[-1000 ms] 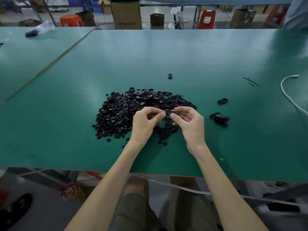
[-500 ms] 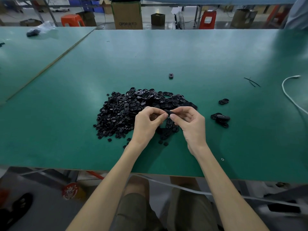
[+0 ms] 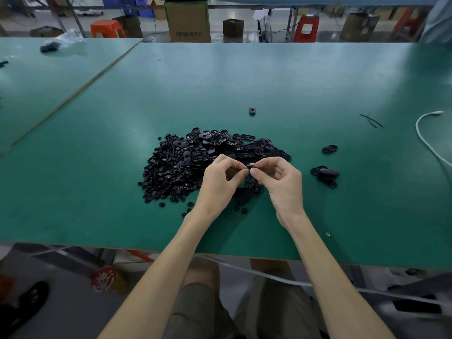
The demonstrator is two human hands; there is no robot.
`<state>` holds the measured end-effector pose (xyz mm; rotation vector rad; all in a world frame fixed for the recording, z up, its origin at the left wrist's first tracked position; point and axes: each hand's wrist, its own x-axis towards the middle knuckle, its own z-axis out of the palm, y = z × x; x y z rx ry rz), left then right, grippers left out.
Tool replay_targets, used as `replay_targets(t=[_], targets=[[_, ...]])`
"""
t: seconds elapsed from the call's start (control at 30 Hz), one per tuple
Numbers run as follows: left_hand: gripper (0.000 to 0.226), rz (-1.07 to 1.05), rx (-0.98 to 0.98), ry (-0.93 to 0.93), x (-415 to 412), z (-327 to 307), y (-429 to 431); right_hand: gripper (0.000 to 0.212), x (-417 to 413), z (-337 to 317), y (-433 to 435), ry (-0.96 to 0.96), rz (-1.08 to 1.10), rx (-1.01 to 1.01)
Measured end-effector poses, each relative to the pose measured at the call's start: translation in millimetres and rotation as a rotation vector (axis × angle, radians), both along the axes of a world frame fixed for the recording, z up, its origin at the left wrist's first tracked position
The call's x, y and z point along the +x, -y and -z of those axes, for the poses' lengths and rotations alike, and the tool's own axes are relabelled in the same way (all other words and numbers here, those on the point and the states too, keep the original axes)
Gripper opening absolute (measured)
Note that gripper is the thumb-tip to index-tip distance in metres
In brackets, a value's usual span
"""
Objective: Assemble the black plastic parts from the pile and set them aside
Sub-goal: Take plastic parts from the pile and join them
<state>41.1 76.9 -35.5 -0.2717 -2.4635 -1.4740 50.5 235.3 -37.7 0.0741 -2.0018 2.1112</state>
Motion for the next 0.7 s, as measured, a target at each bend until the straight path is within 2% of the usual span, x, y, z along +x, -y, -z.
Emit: replay_targets(t=[0.37,0.5,0.7], targets=[[0.011,-0.039,0.084,0.013,0.2,-3.1,0.5,0.019,-0.6,0.7,0.4,0.012,0.001,-0.012],[0.009,-0.034,0.088,0.015,1.3,-4.0,-0.9,0.017,0.1,1.1,1.5,0.017,-0.007,0.047],[0.006,-0.036,0.134,0.059,0.2,-3.3,-0.1,0.019,0.2,0.9,1.3,0.030,-0.013,-0.015]])
